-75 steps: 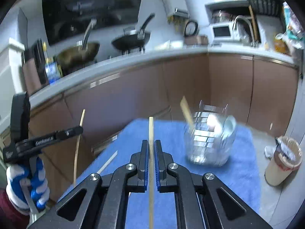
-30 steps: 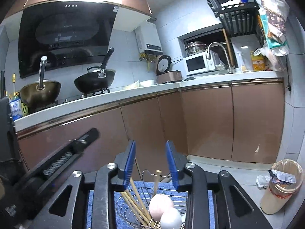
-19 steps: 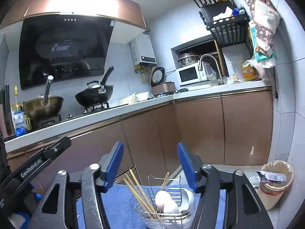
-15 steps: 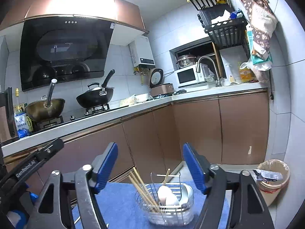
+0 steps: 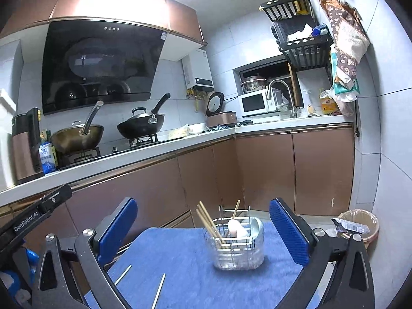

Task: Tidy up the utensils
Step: 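Withdraw both open tools from the holder, then move both open tools toward the last two chopsticks on the towel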

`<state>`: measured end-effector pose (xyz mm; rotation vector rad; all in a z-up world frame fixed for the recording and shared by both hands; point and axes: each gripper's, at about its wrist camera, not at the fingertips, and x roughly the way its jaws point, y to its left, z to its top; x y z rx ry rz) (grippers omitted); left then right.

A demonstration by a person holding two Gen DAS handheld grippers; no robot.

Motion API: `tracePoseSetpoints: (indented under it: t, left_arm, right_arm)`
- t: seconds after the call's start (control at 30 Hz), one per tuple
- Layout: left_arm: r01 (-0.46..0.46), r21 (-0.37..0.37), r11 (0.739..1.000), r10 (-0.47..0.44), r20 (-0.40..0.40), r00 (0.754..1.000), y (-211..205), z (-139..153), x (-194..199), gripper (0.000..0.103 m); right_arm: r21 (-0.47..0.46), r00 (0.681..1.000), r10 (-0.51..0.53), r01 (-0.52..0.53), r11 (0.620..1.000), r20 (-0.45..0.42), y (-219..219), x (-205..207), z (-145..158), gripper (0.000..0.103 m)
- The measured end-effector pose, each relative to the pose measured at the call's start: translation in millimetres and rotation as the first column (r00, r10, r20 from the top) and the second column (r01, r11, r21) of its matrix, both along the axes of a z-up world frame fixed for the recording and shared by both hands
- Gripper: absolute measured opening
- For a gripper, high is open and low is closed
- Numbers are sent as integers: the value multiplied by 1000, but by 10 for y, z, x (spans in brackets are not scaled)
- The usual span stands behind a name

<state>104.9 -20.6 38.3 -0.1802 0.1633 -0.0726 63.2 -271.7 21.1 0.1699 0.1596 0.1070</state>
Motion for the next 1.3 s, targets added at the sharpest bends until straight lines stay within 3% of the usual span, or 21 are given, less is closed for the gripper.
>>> tracePoseSetpoints:
  t: [0.17,0.63,0.8,1.3]
  left_arm:
    - [-24,20,1000,24,27,999,48,44,-292,58]
    - [-52,45,998,49,61,997,143,111,-747,66]
    - [-65,49,997,61,81,995,183,158,-831,67]
    - [-82,69,994,76,83,994,190,118,-860,69]
  right_arm:
    - [-37,999,-29,30,999,29,82,-263,-13,103]
    - [0,999,12,-12,1000,45,181,-643,2,103]
    - [-4,998,41,-41,999,37,244,-727,34,103]
    - [-67,1000,-15,16,998,19,400,-759,-23,103]
